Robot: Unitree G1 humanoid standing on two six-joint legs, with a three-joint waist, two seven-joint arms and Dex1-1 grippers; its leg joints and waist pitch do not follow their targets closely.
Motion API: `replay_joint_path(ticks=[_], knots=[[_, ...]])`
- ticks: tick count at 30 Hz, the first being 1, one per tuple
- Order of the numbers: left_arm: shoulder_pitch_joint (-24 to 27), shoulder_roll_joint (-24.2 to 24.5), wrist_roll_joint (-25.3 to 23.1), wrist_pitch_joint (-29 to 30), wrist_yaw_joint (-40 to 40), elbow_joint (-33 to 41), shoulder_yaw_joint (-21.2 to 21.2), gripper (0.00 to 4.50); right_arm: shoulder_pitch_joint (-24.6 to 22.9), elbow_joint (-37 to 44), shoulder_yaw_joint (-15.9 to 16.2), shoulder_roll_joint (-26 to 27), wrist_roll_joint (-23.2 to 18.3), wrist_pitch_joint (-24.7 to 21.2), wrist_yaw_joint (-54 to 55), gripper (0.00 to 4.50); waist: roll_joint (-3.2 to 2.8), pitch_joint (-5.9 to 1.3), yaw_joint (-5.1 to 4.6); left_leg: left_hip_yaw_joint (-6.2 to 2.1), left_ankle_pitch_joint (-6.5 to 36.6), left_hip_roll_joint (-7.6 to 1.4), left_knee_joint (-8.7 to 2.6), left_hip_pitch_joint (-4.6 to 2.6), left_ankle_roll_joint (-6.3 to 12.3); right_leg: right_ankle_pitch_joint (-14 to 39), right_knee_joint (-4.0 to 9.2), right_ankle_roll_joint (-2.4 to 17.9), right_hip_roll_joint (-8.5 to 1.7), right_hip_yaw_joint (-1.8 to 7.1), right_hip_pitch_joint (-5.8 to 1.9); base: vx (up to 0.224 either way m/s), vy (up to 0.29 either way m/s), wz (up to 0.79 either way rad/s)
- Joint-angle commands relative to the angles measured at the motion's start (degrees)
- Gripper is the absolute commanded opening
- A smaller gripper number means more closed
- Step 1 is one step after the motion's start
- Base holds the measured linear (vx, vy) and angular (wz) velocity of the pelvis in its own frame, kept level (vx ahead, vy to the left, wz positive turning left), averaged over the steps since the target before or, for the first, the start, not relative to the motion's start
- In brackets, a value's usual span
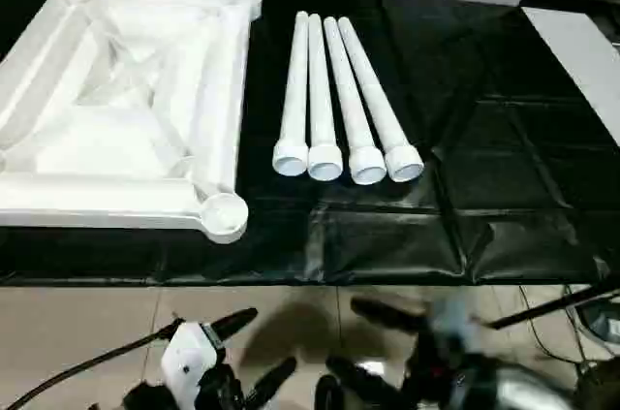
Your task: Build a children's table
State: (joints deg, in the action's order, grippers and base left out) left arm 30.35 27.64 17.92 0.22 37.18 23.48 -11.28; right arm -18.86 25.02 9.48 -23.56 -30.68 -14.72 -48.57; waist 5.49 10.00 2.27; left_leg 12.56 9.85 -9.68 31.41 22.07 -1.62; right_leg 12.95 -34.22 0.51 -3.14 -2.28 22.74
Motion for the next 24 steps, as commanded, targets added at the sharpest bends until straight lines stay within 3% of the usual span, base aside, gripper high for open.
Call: replay_joint_path(ticks=[1, 2, 4, 7, 9, 11, 13, 14, 16, 17, 18, 19, 20, 24], knots=[[0.1, 0.3, 3.0, 3.5, -1.9, 6.8, 0.4, 4.44, 1.5, 3.6, -3.0, 0.5, 0.3, -1.1, 4.4, 4.5, -0.34, -1.97, 0.16, -2.78, 14.8, -5.03, -4.05, -2.0, 1.56, 9.6, 4.5, 7.5, -5.22, 3.8, -0.97, 0.0, 0.0, 0.0], [-1.0, 0.0, 4.3, 4.6, -3.1, 8.4, 1.3, 4.44, 3.0, 3.8, -4.1, 1.5, 2.7, -1.7, 7.4, 4.5, -0.1, -1.93, 0.1, -2.66, 15.3, -4.89, -4.01, -2.08, 0.99, 12.0, 4.66, 7.2, -5.17, 3.77, -0.79, 0.0, 0.0, 0.0], [-4.0, -0.6, 7.0, 6.9, -4.5, 10.8, 3.1, 4.44, 6.1, 4.0, -5.5, 2.6, 4.5, -5.6, 12.6, 4.5, -0.3, -2.16, 0.01, -2.68, 14.1, -4.55, -3.91, -2.08, -0.24, 13.4, 4.55, 6.7, -4.99, 3.72, -0.73, 0.0, 0.0, 0.0], [-8.1, -1.5, 8.8, 8.4, -5.7, 11.5, 4.9, 4.44, 9.6, 4.3, -6.3, 3.8, 4.3, -7.7, 16.3, 4.5, -0.21, -3.07, -0.16, -2.45, 11.0, -4.2, -3.2, -2.21, -0.98, 8.6, 3.79, 6.0, -4.54, 3.61, -0.98, 0.0, 0.0, 0.0], [-10.9, 0.0, 12.3, 11.1, -7.9, 14.8, 8.5, 4.44, 11.9, 4.3, -6.0, 4.8, 5.7, -8.7, 19.9, 4.5, -0.52, -3.95, -0.18, -2.43, 8.0, -3.98, -2.74, -2.22, -0.94, 3.1, 2.95, 6.4, -4.28, 3.51, -1.35, 0.0, 0.0, 0.0], [-14.3, 0.6, 13.9, 13.7, -10.6, 16.4, 11.2, 4.44, 14.1, 3.5, -5.2, 5.9, 8.8, -9.8, 23.9, 4.5, -0.6, -4.28, -0.29, -2.39, 6.9, -3.75, -2.54, -2.18, -1.06, 0.6, 2.55, 6.7, -3.97, 3.39, -1.5, 0.0, 0.0, 0.0], [-20.3, -0.8, 8.7, 17.3, -15.3, 13.6, 11.7, 4.44, 17.0, 1.1, -4.3, 8.5, 13.7, -12.0, 29.5, 4.5, -1.38, -5.08, -0.57, -2.3, 5.4, -3.56, -2.06, -2.14, -2.01, -1.6, 1.97, 7.4, -3.87, 3.4, -1.75, 0.0, 0.0, 0.0], [-20.9, -1.0, 7.9, 17.4, -15.6, 13.2, 11.7, 4.44, 17.2, 0.9, -4.3, 8.8, 14.1, -12.2, 30.1, 4.5, -1.12, -5.01, -0.64, -2.25, 5.6, -3.59, -2.08, -2.03, -2.08, -1.2, 2.19, 7.2, -3.92, 3.43, -1.8, 0.0, 0.0, 0.0], [-26.9, -4.0, 2.7, 18.8, -21.4, 7.2, 11.9, 4.44, 19.1, -1.5, -4.6, 10.8, 17.6, -11.2, 34.5, 4.5, -1.22, -5.41, -0.56, -2.17, 6.7, -3.57, -1.86, -2.02, -2.76, 0.1, 2.11, 6.7, -3.97, 3.57, -1.89, 0.0, 0.0, 0.0], [-28.5, -4.9, 1.8, 19.7, -23.0, 5.7, 12.0, 4.44, 19.6, -2.2, -4.5, 11.1, 17.9, -10.3, 34.7, 4.5, -1.84, -5.97, -0.45, -2.29, 7.3, -3.55, -1.7, -2.03, -3.34, 1.2, 2.12, 6.5, -4.05, 3.58, -1.99, 0.0, 0.0, 0.0], [-28.8, -5.1, 2.1, 20.3, -23.4, 5.4, 12.0, 4.44, 19.7, -2.4, -4.3, 11.2, 17.3, -9.8, 34.0, 4.5, -1.83, -6.09, -0.33, -2.39, 8.7, -3.53, -1.59, -1.86, -3.78, 2.3, 2.1, 6.5, -4.1, 3.63, -2.03, 0.0, 0.0, 0.0], [-29.4, -5.7, 1.3, 20.2, -25.1, 4.5, 12.3, 4.44, 19.8, -2.5, -3.8, 11.5, 18.5, -8.4, 35.0, 4.5, -2.34, -6.51, -0.06, -2.54, 9.8, -3.65, -1.56, -1.92, -3.85, 3.2, 2.11, 6.5, -4.29, 3.59, -2.21, 0.0, 0.0, 0.0], [-29.7, -6.3, 1.2, 20.6, -26.5, 4.0, 12.5, 4.44, 19.9, -2.6, -3.5, 11.8, 19.5, -7.9, 36.3, 4.5, -2.06, -6.49, -0.28, -2.56, 10.1, -3.76, -1.65, -1.7, -3.95, 3.5, 2.22, 6.5, -4.22, 3.55, -2.15, 0.0, 0.0, 0.0], [-30.0, -6.6, -1.7, 24.6, -32.5, 2.5, 12.8, 4.44, 20.8, -3.8, -2.2, 13.6, 20.1, -12.4, 39.3, 4.5, -2.28, -7.28, -0.35, -2.68, 12.0, -3.59, -1.37, -1.69, -3.66, 6.0, 2.29, 6.8, -3.94, 3.44, -2.16, 0.0, 0.0, 0.0]])
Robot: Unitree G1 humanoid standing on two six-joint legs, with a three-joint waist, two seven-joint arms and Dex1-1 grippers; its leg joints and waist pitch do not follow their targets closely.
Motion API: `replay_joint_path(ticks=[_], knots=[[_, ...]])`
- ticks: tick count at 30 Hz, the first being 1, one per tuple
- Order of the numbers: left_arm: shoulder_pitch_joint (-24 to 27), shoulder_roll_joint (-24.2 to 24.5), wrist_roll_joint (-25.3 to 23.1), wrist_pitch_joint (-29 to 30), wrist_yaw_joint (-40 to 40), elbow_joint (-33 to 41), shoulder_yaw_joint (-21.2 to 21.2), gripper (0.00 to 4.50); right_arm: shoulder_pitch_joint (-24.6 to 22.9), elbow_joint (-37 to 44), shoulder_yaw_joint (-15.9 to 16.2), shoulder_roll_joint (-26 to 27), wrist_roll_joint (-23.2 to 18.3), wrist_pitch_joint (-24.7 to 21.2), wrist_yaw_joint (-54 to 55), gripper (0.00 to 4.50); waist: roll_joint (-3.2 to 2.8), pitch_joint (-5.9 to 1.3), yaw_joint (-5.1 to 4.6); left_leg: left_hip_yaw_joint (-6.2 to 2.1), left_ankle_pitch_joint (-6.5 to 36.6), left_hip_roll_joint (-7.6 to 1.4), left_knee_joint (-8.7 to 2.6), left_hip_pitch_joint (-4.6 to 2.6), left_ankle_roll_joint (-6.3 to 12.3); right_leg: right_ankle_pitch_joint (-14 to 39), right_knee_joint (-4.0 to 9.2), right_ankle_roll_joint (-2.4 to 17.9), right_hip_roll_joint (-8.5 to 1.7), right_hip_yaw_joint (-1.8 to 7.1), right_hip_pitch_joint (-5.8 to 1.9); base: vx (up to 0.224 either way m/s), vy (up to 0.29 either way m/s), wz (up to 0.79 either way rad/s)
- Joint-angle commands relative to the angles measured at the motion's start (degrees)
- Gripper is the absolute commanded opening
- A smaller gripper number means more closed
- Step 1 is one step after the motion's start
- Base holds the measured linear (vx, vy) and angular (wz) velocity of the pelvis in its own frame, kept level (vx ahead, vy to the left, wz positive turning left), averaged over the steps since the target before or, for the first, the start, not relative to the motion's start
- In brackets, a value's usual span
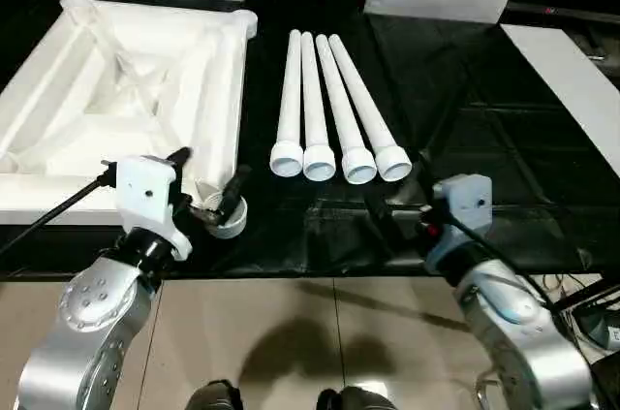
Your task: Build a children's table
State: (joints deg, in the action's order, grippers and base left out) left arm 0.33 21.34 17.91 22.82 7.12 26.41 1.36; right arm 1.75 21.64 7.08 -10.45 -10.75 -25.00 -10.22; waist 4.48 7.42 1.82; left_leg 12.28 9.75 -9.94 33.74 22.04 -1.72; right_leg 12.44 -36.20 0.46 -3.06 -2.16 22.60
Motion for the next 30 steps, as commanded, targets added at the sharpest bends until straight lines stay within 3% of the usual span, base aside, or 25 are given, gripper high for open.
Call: replay_joint_path(ticks=[1, 4, 5, 7, 9, 10, 11, 12, 13, 14, 15, 16, 17, 18, 19, 20, 21, 22, 23, 24, 25, 27, 28, 29, 30], knots=[[0.0, -0.4, -1.8, 2.1, -2.6, -0.4, 0.1, 4.44, 0.2, -0.5, 0.2, 0.5, 0.2, -2.3, 0.9, 4.5, -1.35, -4.63, 0.19, -2.45, 12.6, -3.36, -3.72, -1.68, -3.43, 7.4, 4.43, 6.6, -4.14, 3.35, -1.88, 0.0, 0.0, 0.0], [0.0, -1.4, -2.9, 3.3, -4.1, -0.3, 0.4, 4.44, 0.2, -0.9, -0.1, 1.6, -0.7, -3.0, 0.6, 4.5, -1.58, -4.93, 0.47, -2.66, 15.5, -3.51, -3.78, -1.83, -3.83, 12.9, 4.99, 6.0, -4.46, 3.31, -1.64, 0.0, 0.0, 0.0], [-0.1, -3.1, -4.6, 3.8, -5.1, -0.3, 0.5, 4.44, 0.1, -1.6, -0.1, 2.2, -0.5, -1.3, 0.1, 4.5, -1.29, -5.29, 0.61, -2.29, 15.7, -3.33, -3.44, -1.5, -2.69, 14.3, 5.31, 6.2, -5.39, 3.84, -1.93, 0.0, 0.0, 0.0], [0.1, -4.1, -5.4, 3.9, -5.9, -0.3, 0.3, 4.44, 0.2, -2.4, 0.4, 2.2, 0.7, 0.5, 0.2, 4.5, -1.09, -5.48, 2.09, -2.44, 13.7, -3.04, -1.18, -0.5, 1.99, 19.0, 7.63, 6.9, -9.73, 6.34, -2.93, 0.0, 0.0, 0.0], [0.8, -4.3, -5.7, 4.2, -7.0, 0.2, -0.5, 4.44, 0.5, -3.0, 0.5, 2.6, 0.7, 0.5, 0.8, 4.5, -0.79, -5.57, 3.14, -3.7, 11.8, -3.26, 1.49, 0.52, 4.01, 23.2, 9.09, 7.1, -13.71, 8.57, -3.99, -0.026, 0.08, -0.03], [1.4, -4.3, -6.1, 4.5, -7.6, 0.5, -1.3, 4.44, 0.9, -3.2, 0.5, 3.1, 0.3, 0.0, 1.0, 4.5, -1.59, -5.19, 3.76, -6.49, 10.6, -4.3, 4.13, 1.79, 4.51, 30.6, 10.27, 8.4, -16.9, 9.74, -4.04, -0.027, 0.106, -0.04], [1.6, -4.5, -6.3, 4.7, -7.7, 0.6, -1.6, 4.44, 0.9, -3.2, 0.4, 3.6, 0.0, -0.3, 0.9, 4.5, -2.04, -5.27, 3.79, -7.02, 10.1, -4.37, 3.33, 1.71, 4.17, 31.4, 10.03, 8.9, -15.72, 8.74, -4.1, -0.011, 0.166, -0.09], [1.6, -4.6, -6.4, 4.9, -7.6, 0.7, -1.9, 4.44, 1.0, -3.3, 0.4, 3.9, -0.2, -0.5, 0.8, 4.5, -2.85, -5.09, 3.1, -6.38, 13.5, -4.18, -0.17, 0.01, 3.97, 30.8, 8.76, 9.5, -10.53, 5.68, -2.87, -0.019, 0.188, 0.0], [1.7, -4.7, -6.5, 5.1, -7.5, 0.7, -2.2, 4.44, 1.0, -3.3, 0.3, 4.2, -0.3, -0.6, 0.8, 4.5, -3.7, -5.91, 1.35, -4.77, 16.9, -3.12, -3.19, -3.19, 3.8, 21.8, 4.97, 8.4, -3.61, 1.39, -0.98, -0.019, 0.188, 0.0], [1.7, -4.9, -7.0, 5.0, -7.1, 0.7, -2.3, 4.44, 1.0, -3.3, 0.3, 4.4, -0.3, -0.6, 0.7, 4.5, -4.18, -6.43, 0.16, -4.8, 17.1, -2.7, -4.19, -4.2, 4.04, 16.4, 2.27, 7.1, -1.01, -0.67, 0.0, -0.043, 0.195, 0.08], [1.6, -5.1, -7.3, 4.9, -6.8, 0.7, -2.4, 4.44, 1.0, -3.4, 0.4, 4.5, -0.2, -0.7, 0.6, 4.5, -4.42, -6.45, -0.39, -4.79, 17.4, -2.9, -5.55, -4.26, 4.04, 12.2, -0.37, 5.6, 0.2, -2.21, 0.48, -0.058, 0.193, 0.09], [1.5, -5.5, -7.8, 4.8, -6.5, 0.5, -2.4, 4.44, 1.0, -3.7, 0.5, 4.7, -0.3, -0.6, 0.3, 4.5, -3.44, -6.24, -1.12, -3.82, 21.2, -3.7, -8.35, -2.38, 2.77, 5.9, -4.4, 1.3, 0.32, -4.36, -0.08, -0.058, 0.193, 0.09], [1.4, -5.6, -8.0, 4.8, -6.5, 0.5, -2.5, 4.44, 1.0, -3.9, 0.7, 4.7, -0.4, -0.4, 0.1, 4.5, -3.91, -6.0, -0.59, -3.42, 23.8, -3.83, -9.0, -2.04, 1.39, 6.3, -4.38, 0.9, -0.46, -4.56, -0.35, -0.071, 0.138, 0.09], [1.3, -5.6, -8.3, 4.4, -6.5, 0.3, -2.8, 4.44, 1.1, -4.3, 1.2, 4.6, -0.2, -0.1, -0.1, 4.5, -2.69, -5.93, -0.89, -2.85, 30.5, -3.72, -9.68, -1.6, -2.89, 8.4, -2.67, 1.6, -2.16, -3.74, -1.15, -0.069, 0.088, -0.06], [1.3, -5.1, -9.0, 4.5, -6.5, 0.2, -3.5, 4.44, 1.0, -4.5, 1.3, 4.7, -0.3, -0.2, -0.1, 4.5, -1.13, -6.59, -0.09, -3.13, 34.4, -2.55, -6.5, -0.86, -8.2, 18.5, 2.38, 3.6, -7.46, -0.01, -1.34, -0.069, 0.088, -0.06], [1.3, -5.1, -9.0, 4.5, -6.5, 0.2, -3.5, 4.44, 1.0, -4.5, 1.3, 4.7, -0.3, -0.2, -0.1, 4.5, -1.18, -6.05, 1.15, -4.19, 34.2, -1.77, -0.67, -2.45, -7.71, 27.5, 6.74, 5.4, -12.74, 3.47, 0.84, -0.081, 0.082, -0.06], [1.4, -4.8, -9.4, 4.8, -6.8, 0.2, -3.9, 4.44, 1.0, -4.7, 1.3, 4.8, -0.3, -0.3, -0.1, 4.5, -0.68, -5.38, 0.84, -7.67, 25.8, -1.48, 7.68, -3.67, -4.85, 36.2, 11.61, 6.5, -18.96, 5.89, 1.49, 0.0, 0.0, 0.0], [1.6, -4.8, -9.6, 4.8, -6.8, 0.2, -4.0, 4.44, 1.0, -4.8, 1.2, 4.9, -0.2, -0.4, -0.1, 4.5, -2.11, -5.25, -1.22, -13.0, 6.3, -1.34, 10.72, -0.02, -7.23, 44.6, 10.15, 5.9, -17.63, -0.75, -3.73, -0.035, 0.151, -0.34], [2.1, -4.4, -9.5, 4.9, -6.2, 0.5, -4.3, 4.44, 1.0, -4.9, 0.9, 5.0, -0.4, -0.6, -0.3, 4.5, -2.35, -4.19, -2.5, -13.48, 16.0, -1.45, 7.22, -0.92, -8.67, 45.7, 9.02, 4.6, -13.61, -4.7, -2.8, -0.04, 0.219, -0.55], [2.4, -4.4, -9.3, 4.9, -5.5, 0.6, -4.3, 4.44, 0.9, -5.0, 0.7, 5.1, -0.6, -0.6, -0.4, 4.5, -6.19, -4.49, -4.61, -15.36, 51.5, -1.86, -4.88, 1.18, -16.03, 24.9, -1.42, 1.7, -3.09, -6.19, -3.64, -0.115, 0.291, -0.56], [2.8, -4.7, -9.2, 5.0, -4.9, 0.8, -4.2, 4.44, 0.9, -5.0, 0.3, 5.1, -0.8, -0.7, -0.4, 4.5, -6.8, -4.43, -3.54, -15.56, 62.4, -2.03, -8.36, 2.16, -16.62, 5.4, -5.13, 2.7, -1.79, -5.23, -4.74, -0.128, 0.186, -0.19], [3.1, -5.2, -9.1, 4.6, -4.7, 0.8, -3.9, 4.44, 0.8, -5.0, 0.1, 5.0, -0.9, -0.7, -0.5, 4.5, -6.71, -4.69, -3.54, -13.83, 62.0, -1.43, -8.42, 1.33, -16.38, 0.5, -4.95, 3.4, -1.62, -5.34, -4.34, -0.09, 0.08, 0.03], [3.4, -5.7, -9.2, 4.4, -4.8, 0.7, -4.0, 4.44, 0.7, -4.9, 0.1, 4.6, -0.8, -0.7, -0.7, 4.5, -4.57, -6.23, -3.53, -13.12, 51.5, -0.14, -6.33, 0.28, -16.1, 5.3, -1.63, 3.6, -3.67, -3.74, -5.19, -0.069, 0.057, 0.02], [3.6, -6.0, -9.3, 4.3, -4.9, 0.6, -4.2, 4.44, 0.6, -4.8, 0.2, 4.3, -0.6, -0.8, -0.7, 4.5, -2.96, -7.49, -3.49, -13.18, 42.6, -0.06, -4.32, -0.93, -14.67, 7.6, 0.74, 3.2, -5.63, -2.09, -4.78, 0.0, 0.0, 0.0], [3.7, -6.3, -9.1, 4.1, -4.9, 0.5, -4.4, 4.44, 0.5, -4.7, 0.3, 4.0, -0.4, -0.7, -0.8, 4.5, -2.59, -7.11, -2.81, -12.9, 30.8, -0.74, -2.34, 0.21, -11.65, 17.8, 4.22, 4.2, -10.8, 0.14, -5.4, -0.066, -0.031, -0.18]])
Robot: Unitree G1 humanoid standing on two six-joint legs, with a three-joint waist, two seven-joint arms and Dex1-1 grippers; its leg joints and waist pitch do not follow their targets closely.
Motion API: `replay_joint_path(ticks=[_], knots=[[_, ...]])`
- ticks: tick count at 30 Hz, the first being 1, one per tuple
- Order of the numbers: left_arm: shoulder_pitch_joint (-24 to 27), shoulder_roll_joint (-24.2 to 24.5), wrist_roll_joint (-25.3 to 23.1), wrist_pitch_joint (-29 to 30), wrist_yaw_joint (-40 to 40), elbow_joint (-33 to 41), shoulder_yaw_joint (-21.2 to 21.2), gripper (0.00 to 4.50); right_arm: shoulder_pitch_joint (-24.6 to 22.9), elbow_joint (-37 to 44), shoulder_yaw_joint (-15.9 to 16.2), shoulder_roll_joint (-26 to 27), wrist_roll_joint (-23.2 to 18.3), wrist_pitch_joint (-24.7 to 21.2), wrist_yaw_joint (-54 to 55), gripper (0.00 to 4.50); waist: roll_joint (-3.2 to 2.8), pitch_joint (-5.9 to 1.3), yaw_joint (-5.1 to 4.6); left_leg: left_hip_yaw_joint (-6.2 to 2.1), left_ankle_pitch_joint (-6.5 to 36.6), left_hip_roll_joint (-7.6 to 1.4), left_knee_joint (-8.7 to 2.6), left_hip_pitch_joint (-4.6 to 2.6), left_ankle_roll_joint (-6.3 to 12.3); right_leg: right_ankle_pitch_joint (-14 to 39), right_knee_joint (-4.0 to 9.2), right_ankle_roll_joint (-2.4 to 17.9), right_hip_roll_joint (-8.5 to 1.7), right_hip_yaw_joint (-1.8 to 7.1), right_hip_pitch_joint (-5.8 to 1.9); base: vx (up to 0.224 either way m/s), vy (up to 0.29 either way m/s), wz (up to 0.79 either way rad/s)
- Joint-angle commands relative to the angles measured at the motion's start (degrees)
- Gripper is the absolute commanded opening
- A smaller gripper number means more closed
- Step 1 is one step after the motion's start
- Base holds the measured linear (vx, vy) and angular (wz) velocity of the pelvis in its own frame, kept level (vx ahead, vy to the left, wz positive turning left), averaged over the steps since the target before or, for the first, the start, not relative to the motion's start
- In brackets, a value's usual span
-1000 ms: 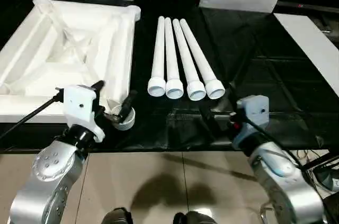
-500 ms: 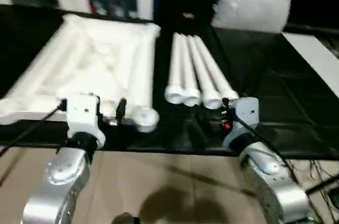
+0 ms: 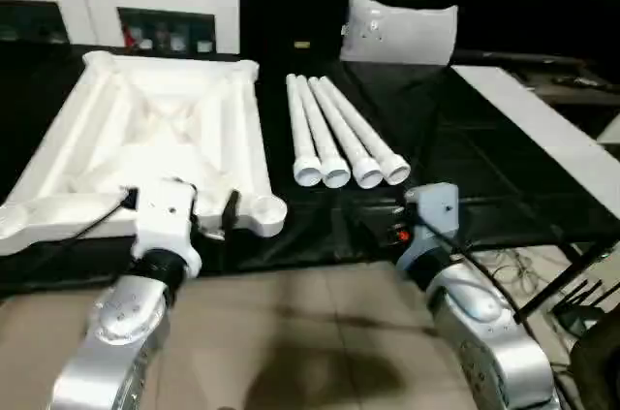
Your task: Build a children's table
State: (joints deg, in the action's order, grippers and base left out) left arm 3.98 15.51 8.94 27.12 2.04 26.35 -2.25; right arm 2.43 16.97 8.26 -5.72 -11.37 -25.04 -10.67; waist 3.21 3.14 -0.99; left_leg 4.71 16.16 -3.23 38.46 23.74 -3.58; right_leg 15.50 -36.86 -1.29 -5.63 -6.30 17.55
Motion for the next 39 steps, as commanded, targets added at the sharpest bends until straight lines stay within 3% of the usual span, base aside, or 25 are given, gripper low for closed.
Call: replay_joint_path(ticks=[1, 3, 5, 6, 7, 9, 10, 11, 12, 14, 15, 16, 18, 20, 22, 23, 24, 26, 28, 29, 30, 32, 36, 37, 39], knots=[[0.1, -0.7, 0.0, -0.3, 0.2, 0.6, -1.0, 4.44, -0.2, 0.1, -0.8, -0.9, 0.3, -0.6, -0.4, 4.5, -0.57, -3.12, 0.54, -4.21, 19.4, -7.53, -5.58, -1.1, -7.36, 20.7, 6.92, 6.6, -9.9, 4.69, -0.88, -0.066, -0.031, -0.18], [0.5, -1.0, -0.4, -0.7, -0.1, 0.5, -2.0, 4.44, -0.2, 0.3, -0.7, -1.6, 0.7, -0.5, -0.8, 4.5, -0.27, -1.54, 1.79, -3.03, 14.4, -8.37, -1.2, -3.08, -1.47, 40.4, 10.96, 7.8, -12.21, 5.26, 0.5, -0.113, -0.017, -0.07], [0.8, -1.2, -0.6, -0.8, -0.2, 0.6, -2.5, 4.44, -0.2, 0.3, -0.8, -1.9, 0.9, -0.4, -1.1, 4.5, -1.62, 0.69, -0.83, -4.6, 19.8, -8.05, 5.82, -7.27, -3.27, 56.7, 14.58, 5.7, -11.94, -1.11, 1.4, -0.08, 0.015, -0.07], [1.0, -1.4, -0.6, -0.8, -0.1, 0.8, -2.7, 4.44, -0.2, 0.2, -1.0, -2.0, 0.8, -0.4, -1.2, 4.5, -4.99, 1.93, -3.64, -6.02, 54.3, -8.46, -7.04, -3.66, -10.03, 42.5, 5.05, 3.3, -3.17, -8.25, -1.84, 0.048, 0.093, -0.05], [1.2, -1.5, -0.6, -0.9, -0.1, 0.8, -2.8, 4.44, -0.2, 0.2, -1.1, -2.1, 0.9, -0.4, -1.2, 4.5, -4.92, 2.44, -2.04, -3.16, 67.7, -5.67, -16.88, 4.78, -12.11, 25.5, -8.39, 4.4, 2.24, -5.93, -8.95, 0.048, 0.093, -0.05], [1.7, -1.9, -1.1, -1.0, 0.2, 0.9, -2.9, 4.44, 0.0, 0.1, -1.1, -2.4, 1.0, -0.4, -1.4, 4.5, -4.11, 0.63, 1.48, 2.96, 55.9, -2.37, -14.64, 5.42, -12.27, 20.6, -8.6, 3.4, 4.73, -5.06, -11.3, 0.033, -0.001, 0.1], [2.0, -2.1, -1.3, -1.2, 0.3, 0.9, -3.1, 4.44, 0.1, 0.0, -1.2, -2.6, 1.0, -0.4, -1.6, 4.5, 4.37, -4.21, -0.84, 0.82, 12.8, -6.34, 13.64, -5.25, -5.83, 63.4, 7.95, 5.0, -12.71, 3.06, -0.42, 0.033, -0.072, 0.1], [2.1, -2.2, -1.5, -1.2, 0.3, 1.0, -3.1, 4.44, 0.2, -0.1, -1.2, -2.8, 0.9, -0.4, -1.7, 4.5, 1.35, -1.06, -0.39, -1.68, 4.3, -6.78, 13.85, -2.74, 0.18, 67.8, 13.74, 10.3, -16.96, 7.17, 0.41, 0.249, -0.123, 0.0], [2.1, -2.3, -1.7, -1.1, 0.3, 1.0, -3.2, 4.44, 0.3, -0.2, -1.1, -3.0, 0.9, -0.4, -1.9, 4.5, 1.2, 1.34, 1.03, -2.07, 3.1, -5.92, 12.32, 2.69, 1.57, 59.4, 11.54, 15.5, -13.36, 7.03, -6.29, 0.248, -0.003, 0.03], [2.1, -2.4, -1.9, -1.1, 0.2, 1.0, -3.2, 4.44, 0.6, -0.5, -1.0, -3.3, 0.8, -0.3, -2.1, 4.5, -0.21, -0.88, 2.55, -2.86, 10.5, -7.77, 4.12, -3.59, -0.31, 40.8, 6.57, 16.2, -5.71, 2.6, -7.32, 0.181, 0.033, 0.11], [2.1, -2.4, -2.0, -1.1, 0.2, 1.0, -3.3, 4.44, 0.9, -0.8, -0.8, -3.4, 0.9, -0.2, -2.2, 4.5, -3.64, -2.09, 0.51, -10.04, 20.6, -11.58, -7.08, -11.9, 0.0, 21.3, -4.94, 9.6, 3.14, 0.18, -0.01, 0.103, 0.05, 0.16], [2.1, -2.3, -2.0, -1.3, 0.2, 1.0, -3.2, 4.44, 1.3, -1.2, -0.7, -3.5, 1.1, 0.0, -2.4, 4.5, -1.77, -3.77, -1.47, -12.44, 16.1, -14.32, -8.53, -14.13, 7.28, 13.0, -6.83, 4.7, 3.19, 0.85, 2.14, 0.103, 0.05, 0.16], [2.1, -2.3, -2.1, -1.4, 0.1, 1.0, -3.3, 4.44, 1.5, -1.3, -0.9, -3.5, 1.1, -0.1, -2.6, 4.5, -2.08, -3.96, -1.14, -9.33, -6.2, -12.48, -5.95, -13.54, 22.48, 3.9, -9.15, -2.4, 1.36, 1.92, 7.24, 0.143, 0.013, 0.05], [2.1, -2.2, -2.2, -1.6, 0.1, 0.8, -3.3, 4.44, 1.5, -1.2, -0.9, -3.5, 1.3, 0.0, -2.7, 4.5, 0.11, -3.46, -1.21, -4.89, -10.3, -11.53, -8.4, -11.09, 26.41, -3.7, -7.39, -0.8, 0.49, 2.8, 8.15, 0.156, -0.015, 0.03], [2.1, -2.1, -2.8, -1.7, 0.6, 0.7, -3.4, 4.44, 1.6, -1.3, -0.8, -3.7, 1.5, 0.1, -2.7, 4.5, 5.72, -4.07, 1.99, 2.09, 5.8, -0.95, -1.64, -6.0, 15.99, 7.0, 6.08, 2.5, -3.75, 12.04, -1.45, 0.17, -0.074, 0.04], [2.0, -2.1, -3.2, -1.8, 0.9, 0.8, -3.5, 4.44, 1.7, -1.3, -0.7, -3.8, 1.7, 0.2, -2.7, 4.5, 4.05, -2.7, 3.35, 0.96, 7.7, -1.13, 1.65, -6.68, 12.37, 19.7, 9.2, 5.6, -8.27, 14.78, -1.04, 0.175, -0.089, 0.08], [1.9, -2.1, -3.3, -1.8, 1.1, 0.8, -3.7, 4.44, 1.7, -1.4, -0.6, -3.9, 1.9, 0.4, -2.8, 4.5, 4.62, -3.85, 3.82, -0.75, 3.6, -2.61, 4.47, -3.18, 6.54, 21.1, 7.75, 14.7, -8.98, 15.76, -5.46, 0.175, -0.057, 0.0], [1.5, -1.9, -3.6, -1.7, 1.4, 0.8, -4.2, 4.44, 1.7, -1.6, -0.6, -4.2, 2.4, 0.9, -2.8, 4.5, 3.58, -3.46, 4.77, -1.1, -2.1, -3.56, 4.42, -1.41, 1.74, 5.3, 6.75, 21.3, -7.48, 13.65, -5.66, 0.177, -0.038, -0.01], [1.0, -1.6, -4.1, -1.8, 1.7, 0.6, -4.7, 4.44, 1.7, -1.7, -0.4, -4.5, 2.1, 1.1, -3.4, 4.5, 1.82, -2.46, 5.05, -0.91, -7.4, -6.31, 0.29, -1.26, 1.1, 3.1, 7.85, 24.4, -5.89, 8.54, -3.91, 0.163, 0.014, -0.02], [0.6, -1.4, -4.6, -1.8, 1.9, 0.5, -4.9, 4.44, 1.9, -1.2, 0.6, -5.7, 2.6, 1.2, -4.6, 4.5, -0.24, -2.44, 5.49, -0.56, -11.2, -6.61, -4.45, 1.1, 7.57, 9.6, 8.35, 19.3, -4.07, 1.43, -5.57, 0.176, 0.079, 0.22], [0.5, -1.2, -4.9, -1.7, 1.9, 0.6, -5.0, 4.44, 1.9, -0.8, 1.5, -6.5, 2.8, 1.4, -5.8, 4.5, -3.07, -2.01, 3.02, -5.12, 1.2, -8.05, -8.23, -3.75, 15.02, 12.4, 3.24, 12.0, 2.89, -1.68, -1.36, 0.239, 0.09, 0.51], [0.3, -0.9, -5.0, -1.5, 2.1, 1.0, -5.1, 4.44, 1.5, 0.2, 2.5, -7.1, 2.3, 1.7, -7.5, 4.5, -3.68, -3.66, 1.23, -13.14, 0.1, -10.06, -7.47, -10.58, 31.25, 11.6, -5.15, 4.9, 4.22, 0.8, 4.5, 0.229, 0.072, 0.54], [0.2, -0.1, -5.1, -1.2, 3.7, 1.8, -5.7, 4.44, 0.8, 0.3, 1.0, -5.4, 1.4, 1.8, -5.5, 4.5, -1.21, -3.51, 0.02, -13.49, -10.4, -6.27, -7.37, -8.37, 35.1, 3.4, -4.74, -1.7, 2.79, 5.32, 7.35, 0.131, 0.001, 0.57], [0.0, 0.7, -4.9, -1.2, 5.2, 2.1, -6.4, 4.44, 0.1, 0.4, -0.3, -4.2, 0.9, 2.1, -4.4, 4.5, 0.63, -2.73, 0.28, -6.43, -3.6, -6.25, -6.49, -7.34, 26.55, -1.8, 0.57, 1.1, 0.38, 7.77, 6.05, 0.112, -0.065, 0.44], [-0.2, 1.1, -4.8, -1.0, 6.0, 2.2, -6.8, 4.44, -0.3, 0.7, -0.6, -4.1, 0.4, 3.1, -5.0, 4.5, 1.87, -1.71, 3.69, -2.18, 6.3, -1.37, 1.56, -2.32, 15.23, 19.1, 9.2, 4.6, -7.93, 16.19, -1.66, 0.095, -0.058, 0.07]])
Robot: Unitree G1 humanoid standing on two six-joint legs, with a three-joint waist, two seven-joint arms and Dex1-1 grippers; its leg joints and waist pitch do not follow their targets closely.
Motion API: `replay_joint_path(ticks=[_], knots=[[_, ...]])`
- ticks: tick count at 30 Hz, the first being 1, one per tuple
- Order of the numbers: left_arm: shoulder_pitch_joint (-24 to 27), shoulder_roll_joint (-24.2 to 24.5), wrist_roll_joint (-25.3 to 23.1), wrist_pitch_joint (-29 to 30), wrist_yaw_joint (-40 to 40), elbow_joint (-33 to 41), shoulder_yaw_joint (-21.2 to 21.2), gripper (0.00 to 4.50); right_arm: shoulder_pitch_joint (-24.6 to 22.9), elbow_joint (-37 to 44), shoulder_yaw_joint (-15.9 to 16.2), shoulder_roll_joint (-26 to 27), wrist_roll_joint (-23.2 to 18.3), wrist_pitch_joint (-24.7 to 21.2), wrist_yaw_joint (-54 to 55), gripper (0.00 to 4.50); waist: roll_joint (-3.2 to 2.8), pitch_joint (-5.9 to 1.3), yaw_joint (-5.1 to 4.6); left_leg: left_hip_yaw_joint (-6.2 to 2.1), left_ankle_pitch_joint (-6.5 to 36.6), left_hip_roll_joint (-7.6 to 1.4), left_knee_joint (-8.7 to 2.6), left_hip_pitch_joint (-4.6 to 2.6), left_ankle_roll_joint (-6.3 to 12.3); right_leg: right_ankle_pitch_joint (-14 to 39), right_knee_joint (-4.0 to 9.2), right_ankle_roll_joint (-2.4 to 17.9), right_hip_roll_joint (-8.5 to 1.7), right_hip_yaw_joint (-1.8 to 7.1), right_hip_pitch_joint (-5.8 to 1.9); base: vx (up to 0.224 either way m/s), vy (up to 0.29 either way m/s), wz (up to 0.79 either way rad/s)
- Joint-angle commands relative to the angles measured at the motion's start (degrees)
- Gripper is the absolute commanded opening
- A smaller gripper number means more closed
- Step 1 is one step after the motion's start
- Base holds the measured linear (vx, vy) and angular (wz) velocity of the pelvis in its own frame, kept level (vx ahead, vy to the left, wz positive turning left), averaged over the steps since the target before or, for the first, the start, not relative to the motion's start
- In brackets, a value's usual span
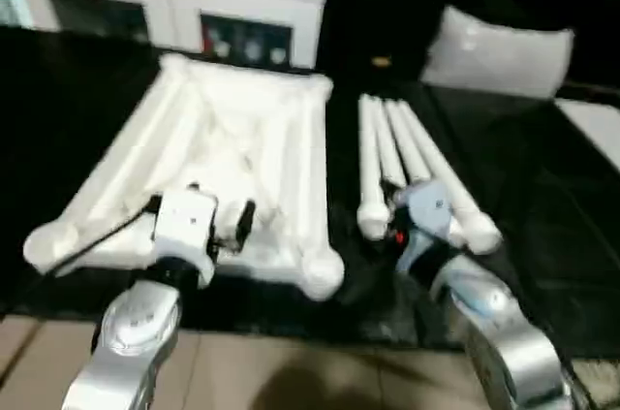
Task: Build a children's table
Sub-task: Move to table, then move table base
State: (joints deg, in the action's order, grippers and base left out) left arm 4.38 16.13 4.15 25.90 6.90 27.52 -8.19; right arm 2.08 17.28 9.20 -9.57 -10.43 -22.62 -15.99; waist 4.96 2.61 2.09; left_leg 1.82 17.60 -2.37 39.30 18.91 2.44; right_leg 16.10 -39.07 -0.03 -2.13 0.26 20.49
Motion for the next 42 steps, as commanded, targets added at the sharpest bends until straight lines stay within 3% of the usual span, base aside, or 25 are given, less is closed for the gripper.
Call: replay_joint_path(ticks=[1, 2, 3, 4, 5, 6, 7, 8, 9, 10, 11, 12, 13, 15, 16, 18, 20, 21, 22, 23, 27, 32, 34, 38, 42], knots=[[-0.7, 0.9, 0.2, 0.2, 2.0, 1.0, -1.1, 4.44, -0.4, 0.7, -1.9, 0.0, -1.4, 0.8, -0.2, 4.5, 0.1, -1.28, 1.93, 0.77, -0.4, -4.46, 1.98, 3.68, -0.13, 26.4, 11.36, 10.5, -10.76, 8.77, -6.22, 0.092, -0.042, -0.03], [-1.1, 1.3, 1.0, 0.4, 3.4, 0.9, -1.3, 4.44, -1.3, 1.9, -2.6, 0.4, -3.0, 0.4, -0.8, 4.5, -0.35, -1.17, 1.73, 0.68, -2.2, -4.86, 1.32, 4.57, -1.22, 24.6, 10.82, 12.5, -9.93, 7.82, -7.04, 0.102, 0.0, -0.07], [-1.3, 1.4, 1.5, 0.5, 4.0, 0.8, -1.3, 4.44, -1.7, 2.5, -2.8, 0.4, -3.5, 0.1, -0.8, 4.5, -2.13, -1.45, 1.97, 1.25, -6.4, -5.71, -2.54, 4.16, -2.46, 14.6, 9.7, 14.9, -6.78, 5.32, -6.57, 0.097, 0.047, -0.01], [-1.6, 1.7, 1.9, 0.6, 4.6, 0.7, -1.5, 4.44, -2.1, 2.9, -2.8, 0.2, -2.8, 0.8, -0.5, 4.5, -2.41, -1.42, 1.55, 1.62, -8.1, -6.53, -5.31, 3.25, -2.66, 10.8, 9.05, 14.4, -5.01, 3.34, -5.76, 0.097, 0.047, -0.01], [-2.0, 2.1, 2.8, 0.4, 6.4, 0.5, -1.8, 4.44, -2.8, 3.7, -2.8, -0.4, -2.0, 0.6, 0.0, 4.5, -4.47, -1.38, 0.74, 1.58, -11.9, -8.23, -7.78, 2.1, -1.68, 0.2, 6.48, 11.7, -1.99, 0.35, -3.59, 0.113, 0.083, 0.01], [-2.3, 2.3, 4.1, 0.7, 8.0, 0.5, -2.0, 4.44, -3.3, 4.2, -3.1, -1.0, -1.5, 0.4, 0.2, 4.5, -4.92, -2.36, -0.16, 0.41, -13.4, -9.71, -7.92, 0.25, -1.18, -4.5, 4.63, 10.0, -1.31, 0.0, -2.57, 0.119, 0.088, -0.01], [-2.5, 2.5, 5.0, 1.0, 9.1, 0.5, -2.0, 4.44, -3.6, 4.5, -3.2, -1.3, -1.2, 0.1, 0.3, 4.5, -5.39, -3.96, -0.75, -1.07, -31.7, -9.97, -5.47, -1.83, 0.71, -18.5, 3.4, 7.5, -2.93, 0.02, -0.72, 0.119, 0.088, -0.01], [-2.8, 2.9, 5.4, 1.5, 10.1, 0.4, -2.2, 4.44, -3.6, 4.7, -3.0, -2.0, 0.0, -0.3, 0.6, 4.5, -5.91, -3.71, -0.43, -0.97, -37.2, -9.58, -5.04, -1.36, -0.1, -21.6, 3.45, 7.2, -3.17, 0.17, -0.61, 0.075, 0.077, 0.01], [-3.2, 3.3, 6.0, 2.0, 11.2, 0.1, -2.2, 4.44, -3.7, 5.1, -2.8, -2.8, 0.1, -1.6, -0.1, 4.5, -5.71, -3.71, -0.42, -0.49, -41.2, -8.81, -4.7, -1.02, -1.28, -24.3, 3.81, 6.6, -3.02, 0.36, -0.85, 0.025, 0.059, 0.0], [-3.6, 3.5, 6.6, 2.6, 12.2, -0.1, -2.2, 4.44, -3.8, 5.4, -2.5, -4.0, -0.2, -3.3, -1.1, 4.5, -5.07, -3.51, -0.41, 0.36, -40.0, -7.84, -5.02, -0.21, -3.9, -26.0, 4.24, 5.9, -3.13, 0.62, -1.94, 0.025, 0.059, 0.0], [-4.4, 3.8, 7.8, 2.8, 13.9, -0.6, -2.1, 4.44, -3.6, 5.7, -2.2, -5.4, -0.7, -4.9, -2.6, 4.5, -5.25, -3.14, -0.47, 0.94, -31.4, -7.5, -5.73, 0.83, -6.31, -24.9, 4.62, 5.9, -3.61, 0.69, -2.99, 0.0, 0.0, 0.0], [-4.6, 3.8, 8.2, 2.8, 14.4, -0.8, -2.0, 4.44, -3.5, 5.8, -2.1, -5.9, -0.8, -5.4, -3.0, 4.5, -5.1, -2.85, -0.52, 1.15, -25.2, -7.71, -6.29, 0.97, -7.55, -22.5, 5.2, 6.1, -3.87, 0.74, -3.24, 0.0, 0.0, 0.0], [-5.9, 4.9, 9.8, 4.1, 17.4, -1.6, -2.3, 4.28, -2.9, 5.8, -2.3, -7.7, -0.9, -5.2, -4.8, 4.5, -5.14, -2.35, -0.51, 1.47, -13.0, -8.16, -7.1, 1.1, -9.63, -17.2, 5.77, 7.1, -4.4, 0.99, -3.44, 0.0, 0.0, 0.0], [-6.8, 5.8, 9.9, 3.7, 19.4, -2.7, -2.8, 4.17, -2.3, 5.7, -2.4, -9.0, -1.3, -5.2, -6.3, 4.5, -4.92, -1.22, -0.59, 1.82, 4.4, -8.5, -8.7, 1.24, -9.12, -2.8, 7.01, 8.0, -4.98, 1.55, -3.4, -0.08, -0.03, -0.01], [-7.9, 6.7, 10.0, 3.2, 21.2, -4.1, -3.3, 4.09, -1.6, 5.5, -2.4, -10.2, -1.8, -5.4, -7.8, 4.5, -5.35, -0.88, -0.63, 1.8, 7.5, -8.56, -8.97, 1.04, -8.56, 1.7, 7.35, 8.3, -5.08, 1.74, -3.14, -0.082, -0.036, -0.02], [-10.0, 8.9, 10.0, 0.8, 26.1, -6.9, -4.7, 4.06, -0.4, 5.3, -1.6, -13.3, -3.0, -6.0, -12.0, 4.5, -5.09, -0.54, -0.45, 2.62, 12.0, -8.88, -9.15, 0.54, -6.04, 14.8, 8.7, 8.5, -5.5, 2.31, -2.43, -0.073, -0.04, 0.02], [-12.5, 11.5, 9.7, -0.3, 32.2, -10.2, -6.8, 3.83, 0.3, 5.3, -0.5, -17.9, -4.1, -6.4, -18.0, 4.5, -5.12, -0.91, -0.28, 3.19, 8.0, -9.19, -9.02, 0.75, -4.7, 12.9, 8.5, 9.2, -5.46, 2.39, -2.43, -0.036, -0.018, 0.01], [-12.8, 11.1, 11.7, 0.1, 34.3, -10.8, -6.5, 3.73, 0.2, 5.3, -0.4, -19.0, -4.4, -6.5, -19.4, 4.5, -5.94, -1.24, -0.06, 3.56, 6.0, -9.44, -8.98, 0.59, -4.17, 9.0, 8.11, 10.2, -5.5, 2.2, -2.25, 0.0, 0.0, 0.0], [-13.8, 11.3, 12.8, -1.2, 37.4, -12.1, -6.7, 3.68, 0.1, 5.3, -0.4, -20.8, -5.1, -6.9, -21.7, 4.5, -5.78, -1.16, -0.2, 3.86, 5.4, -9.46, -9.01, 0.83, -4.02, 7.7, 8.17, 10.8, -5.51, 2.09, -2.35, 0.0, 0.0, 0.0], [-14.9, 11.8, 13.7, 0.0, 39.4, -13.0, -6.9, 3.68, 0.1, 5.4, -0.3, -22.0, -5.3, -6.9, -23.4, 4.5, -6.79, -1.67, -0.03, 3.99, 4.6, -9.68, -8.96, 0.88, -4.25, 4.6, 7.84, 11.6, -5.37, 1.86, -2.43, 0.0, 0.0, 0.0], [-18.1, 14.2, 13.9, 0.1, 45.6, -15.2, -9.5, 3.39, -0.6, 5.8, 0.0, -26.3, -5.8, -5.7, -28.8, 4.5, -5.84, -2.47, 0.01, 4.44, -3.1, -9.57, -8.28, 1.64, -1.46, -8.2, 6.57, 14.1, -5.25, 1.52, -3.16, 0.0, 0.0, 0.0], [-23.3, 19.9, 5.5, -5.4, 52.3, -22.0, -15.6, 3.06, -0.1, 7.5, 0.0, -27.9, -9.8, -7.1, -33.0, 4.5, -6.01, -2.39, -0.06, 4.51, -2.1, -9.73, -8.41, 1.51, 0.06, -6.1, 6.74, 13.9, -5.35, 1.34, -2.84, 0.0, 0.0, 0.0], [-24.3, 20.6, 5.2, -5.9, 54.7, -24.1, -15.9, 2.77, -0.5, 8.1, 0.9, -28.3, -10.6, -8.0, -34.3, 4.5, -5.63, -2.44, -0.13, 4.67, -1.7, -9.95, -8.4, 1.35, -0.23, -5.5, 6.72, 14.7, -5.48, 1.35, -2.82, 0.0, 0.0, 0.0], [-25.7, 21.8, 4.7, -6.2, 56.7, -26.2, -16.4, 2.43, -0.2, 8.4, 1.6, -27.8, -11.0, -10.1, -34.0, 4.5, -6.12, -2.33, 0.01, 4.65, -1.1, -10.0, -8.57, 1.23, -1.03, -4.2, 6.68, 15.6, -5.55, 1.33, -2.51, 0.0, 0.0, 0.0], [-27.4, 21.3, 4.0, -9.1, 57.2, -29.9, -16.9, 2.1, 0.3, 7.5, 0.4, -25.7, -14.5, -12.7, -33.2, 4.5, -5.98, -2.39, 0.1, 4.79, -0.6, -9.94, -8.54, 1.22, -1.42, -3.1, 6.81, 15.8, -5.68, 1.4, -2.52, 0.0, 0.0, 0.0]])
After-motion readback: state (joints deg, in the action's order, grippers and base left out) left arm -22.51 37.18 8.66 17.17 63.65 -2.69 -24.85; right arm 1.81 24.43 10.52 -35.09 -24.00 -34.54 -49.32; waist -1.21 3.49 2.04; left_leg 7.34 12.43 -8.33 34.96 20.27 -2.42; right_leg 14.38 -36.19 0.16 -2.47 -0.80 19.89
